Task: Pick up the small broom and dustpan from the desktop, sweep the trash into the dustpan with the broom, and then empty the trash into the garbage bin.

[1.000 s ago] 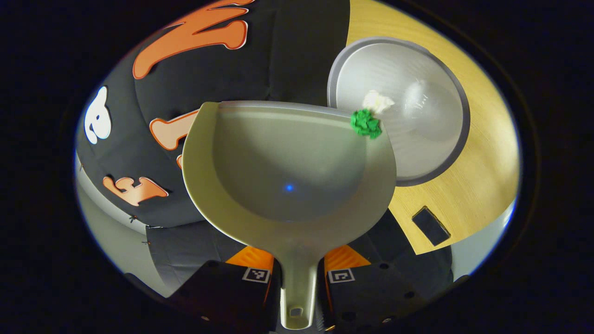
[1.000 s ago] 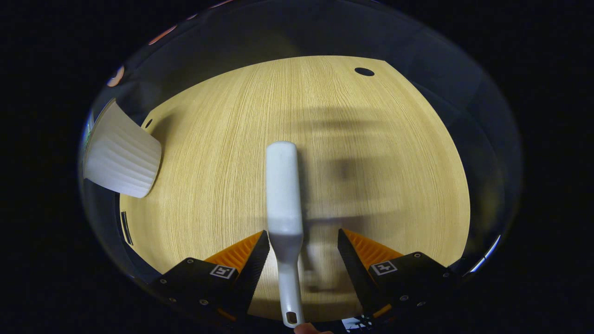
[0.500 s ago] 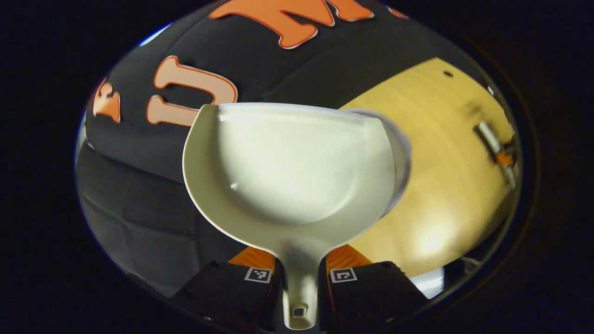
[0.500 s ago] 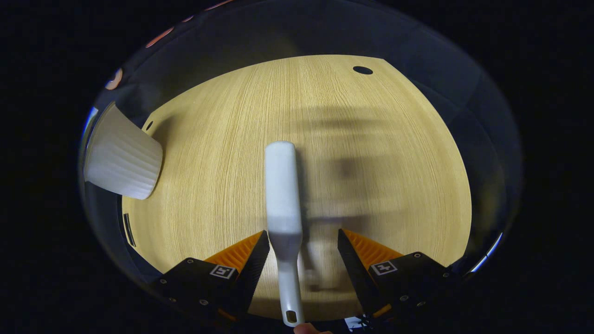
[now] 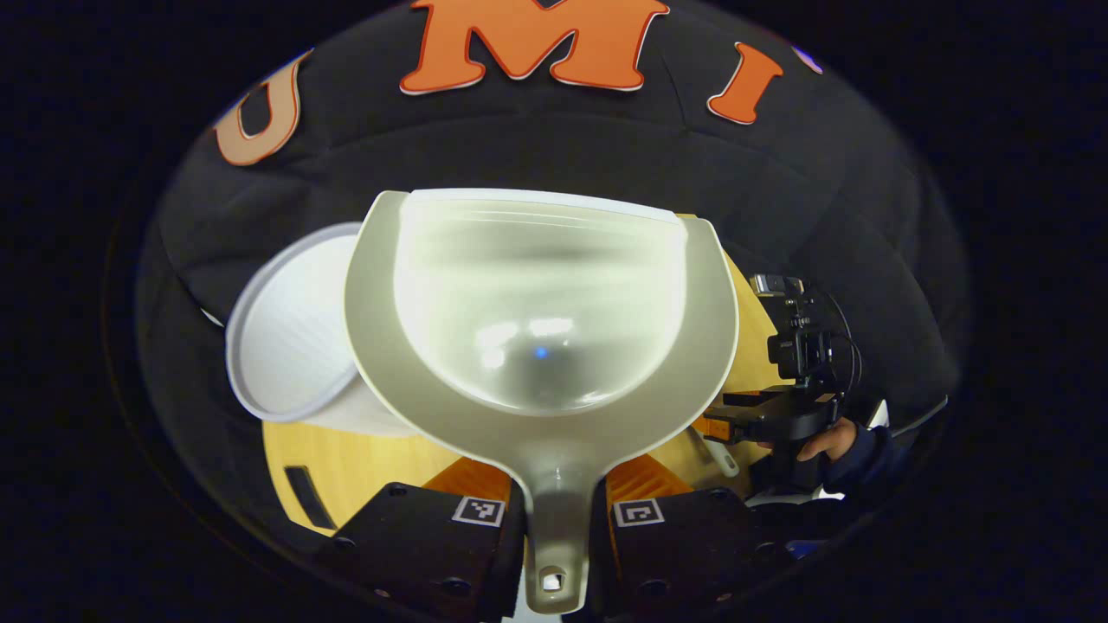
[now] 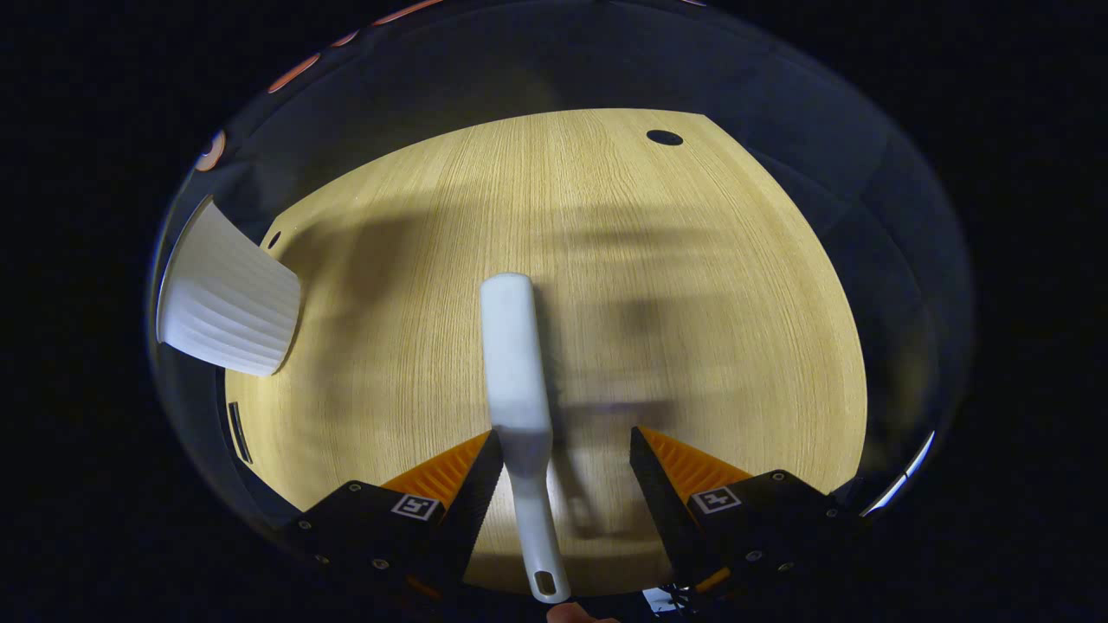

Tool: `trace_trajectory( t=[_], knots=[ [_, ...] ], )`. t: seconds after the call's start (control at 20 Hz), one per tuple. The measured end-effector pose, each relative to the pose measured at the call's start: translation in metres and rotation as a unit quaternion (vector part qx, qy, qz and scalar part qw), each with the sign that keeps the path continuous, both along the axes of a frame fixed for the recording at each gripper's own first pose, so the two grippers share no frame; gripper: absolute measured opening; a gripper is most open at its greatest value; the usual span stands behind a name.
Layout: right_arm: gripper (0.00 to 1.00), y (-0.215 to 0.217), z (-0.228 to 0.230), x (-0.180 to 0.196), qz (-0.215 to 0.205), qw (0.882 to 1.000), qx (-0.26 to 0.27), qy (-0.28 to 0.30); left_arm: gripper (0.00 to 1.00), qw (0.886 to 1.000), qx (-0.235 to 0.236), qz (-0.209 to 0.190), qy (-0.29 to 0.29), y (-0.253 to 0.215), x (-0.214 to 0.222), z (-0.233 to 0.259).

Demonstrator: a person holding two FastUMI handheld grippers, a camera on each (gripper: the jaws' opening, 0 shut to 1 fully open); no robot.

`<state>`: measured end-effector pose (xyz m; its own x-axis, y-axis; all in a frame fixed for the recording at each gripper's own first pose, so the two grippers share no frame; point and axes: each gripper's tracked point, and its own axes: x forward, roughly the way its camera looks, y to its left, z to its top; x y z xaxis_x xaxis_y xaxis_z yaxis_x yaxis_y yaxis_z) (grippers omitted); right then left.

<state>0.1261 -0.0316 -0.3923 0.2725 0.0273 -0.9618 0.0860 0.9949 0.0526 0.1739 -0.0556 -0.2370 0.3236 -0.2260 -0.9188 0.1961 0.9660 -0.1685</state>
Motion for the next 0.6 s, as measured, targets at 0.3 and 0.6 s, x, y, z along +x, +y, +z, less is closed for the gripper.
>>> trace_trajectory(
  t=[0.3,0.6],
  knots=[
    [0.90,0.010,-0.004,-0.009,0.011,1.000,-0.008,0.012,0.32,0.998,0.012,0.038,0.055,-0.014,-0.015,-0.079],
    [0.90,0.039,-0.011,-0.027,0.034,0.999,-0.002,0.031,0.32,0.988,0.005,0.066,0.138,-0.031,-0.036,-0.148]
  ],
)
